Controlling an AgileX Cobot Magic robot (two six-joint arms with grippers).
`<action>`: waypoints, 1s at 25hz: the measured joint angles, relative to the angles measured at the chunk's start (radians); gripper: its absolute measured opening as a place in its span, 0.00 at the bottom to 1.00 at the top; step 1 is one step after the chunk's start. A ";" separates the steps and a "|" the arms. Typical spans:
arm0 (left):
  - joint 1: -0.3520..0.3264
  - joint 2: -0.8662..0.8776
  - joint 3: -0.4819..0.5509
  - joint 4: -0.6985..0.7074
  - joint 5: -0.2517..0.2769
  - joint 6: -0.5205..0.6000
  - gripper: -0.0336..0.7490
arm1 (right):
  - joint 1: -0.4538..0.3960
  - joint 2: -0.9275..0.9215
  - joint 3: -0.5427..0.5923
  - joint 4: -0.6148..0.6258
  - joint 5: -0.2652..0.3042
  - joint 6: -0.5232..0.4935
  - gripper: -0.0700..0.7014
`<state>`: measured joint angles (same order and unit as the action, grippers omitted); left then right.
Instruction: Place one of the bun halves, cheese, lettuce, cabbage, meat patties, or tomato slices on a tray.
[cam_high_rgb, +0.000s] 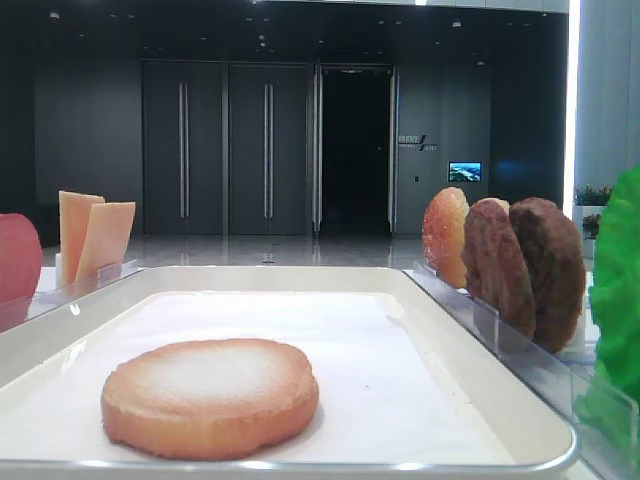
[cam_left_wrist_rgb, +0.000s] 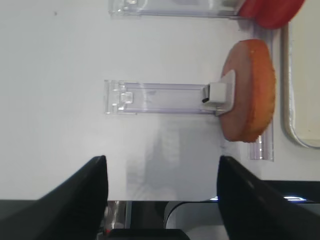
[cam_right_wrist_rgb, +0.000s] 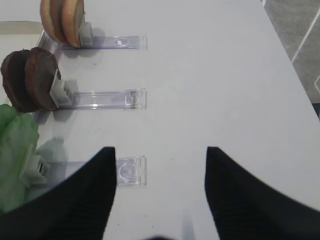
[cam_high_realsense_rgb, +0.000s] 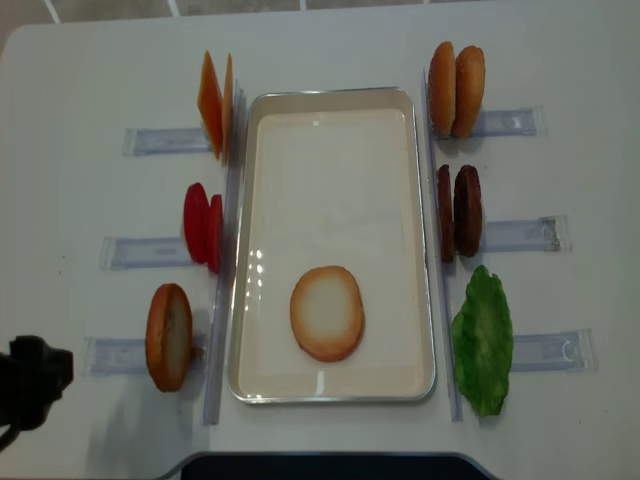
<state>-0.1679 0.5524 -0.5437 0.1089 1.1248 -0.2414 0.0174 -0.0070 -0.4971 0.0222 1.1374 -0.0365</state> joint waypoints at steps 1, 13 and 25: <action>0.000 -0.035 0.012 -0.015 -0.004 0.026 0.70 | 0.000 0.000 0.000 0.000 0.000 0.000 0.62; 0.000 -0.374 0.068 -0.088 -0.017 0.138 0.70 | 0.000 0.000 0.000 0.000 0.000 0.000 0.62; 0.000 -0.548 0.068 -0.109 -0.015 0.159 0.70 | 0.000 0.000 0.000 0.000 0.000 0.000 0.62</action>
<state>-0.1679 0.0046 -0.4756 0.0000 1.1096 -0.0820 0.0174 -0.0070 -0.4971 0.0222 1.1374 -0.0365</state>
